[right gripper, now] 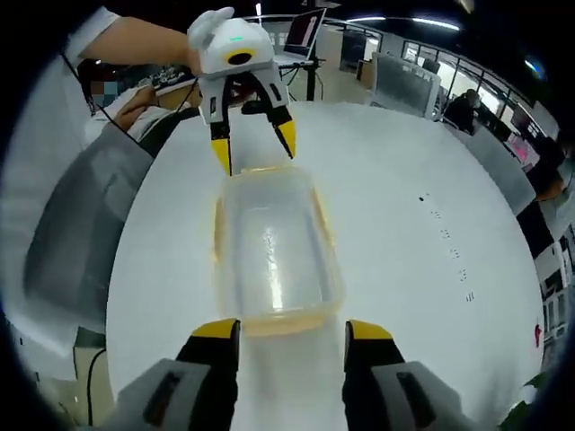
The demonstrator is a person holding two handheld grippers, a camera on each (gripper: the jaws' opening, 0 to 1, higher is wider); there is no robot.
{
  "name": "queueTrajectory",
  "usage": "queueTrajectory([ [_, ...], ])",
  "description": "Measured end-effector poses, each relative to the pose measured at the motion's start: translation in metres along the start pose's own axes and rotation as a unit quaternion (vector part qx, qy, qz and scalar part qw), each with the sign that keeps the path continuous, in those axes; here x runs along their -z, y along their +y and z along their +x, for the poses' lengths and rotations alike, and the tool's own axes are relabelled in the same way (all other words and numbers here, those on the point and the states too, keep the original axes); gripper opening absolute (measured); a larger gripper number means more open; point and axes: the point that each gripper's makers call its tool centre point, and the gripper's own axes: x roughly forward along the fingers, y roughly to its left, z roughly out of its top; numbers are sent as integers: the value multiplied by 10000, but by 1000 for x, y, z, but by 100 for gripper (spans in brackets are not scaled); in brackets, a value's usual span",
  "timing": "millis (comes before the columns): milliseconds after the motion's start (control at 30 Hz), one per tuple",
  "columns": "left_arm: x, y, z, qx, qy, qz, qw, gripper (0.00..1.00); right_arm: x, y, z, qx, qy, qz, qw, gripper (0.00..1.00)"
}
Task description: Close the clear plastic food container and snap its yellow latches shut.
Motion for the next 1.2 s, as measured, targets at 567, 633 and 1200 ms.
queueTrajectory([
  [567,-18,17,-3,-813,-358,-2330,9684,48,-17,-5,6,513,-541,1967,9776,42],
  [633,-17,16,-1,-828,-331,-2469,9649,47,-16,-9,6,693,-514,1902,9780,42],
  [1200,-11,6,11,-1087,-641,-4071,9046,47,-20,-5,17,782,-798,3200,9408,44],
])
